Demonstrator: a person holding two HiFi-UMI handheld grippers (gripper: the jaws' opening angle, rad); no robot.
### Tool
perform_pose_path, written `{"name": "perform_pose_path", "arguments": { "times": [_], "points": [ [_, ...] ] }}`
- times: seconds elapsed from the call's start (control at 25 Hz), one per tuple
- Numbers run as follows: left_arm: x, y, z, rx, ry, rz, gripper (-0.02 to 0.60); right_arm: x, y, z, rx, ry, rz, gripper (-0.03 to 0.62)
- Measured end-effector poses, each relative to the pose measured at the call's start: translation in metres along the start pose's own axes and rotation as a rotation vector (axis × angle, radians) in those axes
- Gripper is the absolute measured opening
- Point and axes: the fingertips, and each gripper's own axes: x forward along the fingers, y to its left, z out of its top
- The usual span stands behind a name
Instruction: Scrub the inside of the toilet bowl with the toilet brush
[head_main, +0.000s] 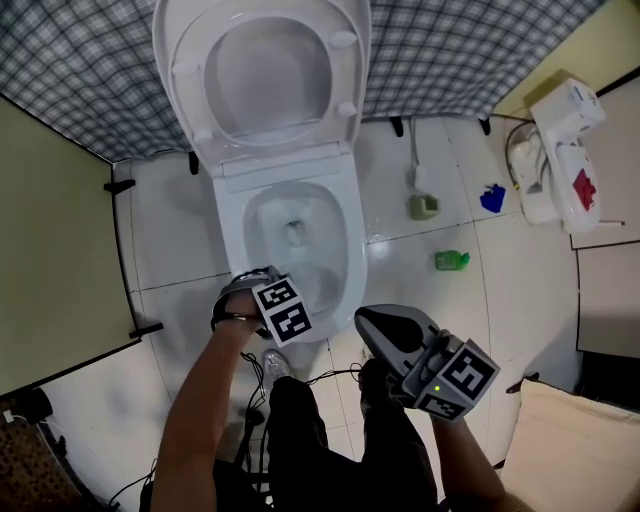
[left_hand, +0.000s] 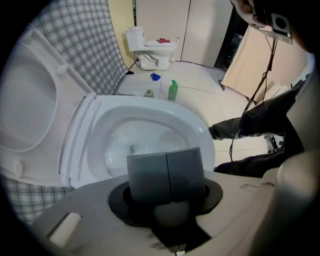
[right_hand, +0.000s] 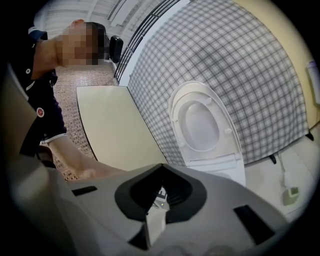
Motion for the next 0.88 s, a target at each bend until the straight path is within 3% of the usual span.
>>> {"name": "perform_pose_path", "arguments": {
  "times": [0.24, 0.4, 0.56, 0.72, 0.88],
  "points": [
    [0.041, 0.043, 0.018, 0.056, 0.03, 0.025, 0.167, 0.0, -0.021, -0.007, 0.013, -0.014, -0.058, 0.0],
    [0.061, 0.064, 0.024, 0.038, 0.031, 0.015, 0.167, 0.0, -0.031, -0.015, 0.036, -0.018, -0.087, 0.0],
    [0.056, 0.07, 0.025, -0.051, 0.006, 0.001, 0.167, -0.005, -0.034, -0.015, 0.04, -0.019, -0.09, 0.0],
    [0.035, 0.041, 0.022, -0.117, -0.033, -0.02, 0.167, -0.014, -0.027, -0.01, 0.03, -0.009, -0.07, 0.0],
    [0.004, 0.009, 0.025, -0.281, -0.115, -0.033, 0.167, -0.022, -0.014, -0.006, 0.014, 0.004, -0.024, 0.0]
  ]
}}
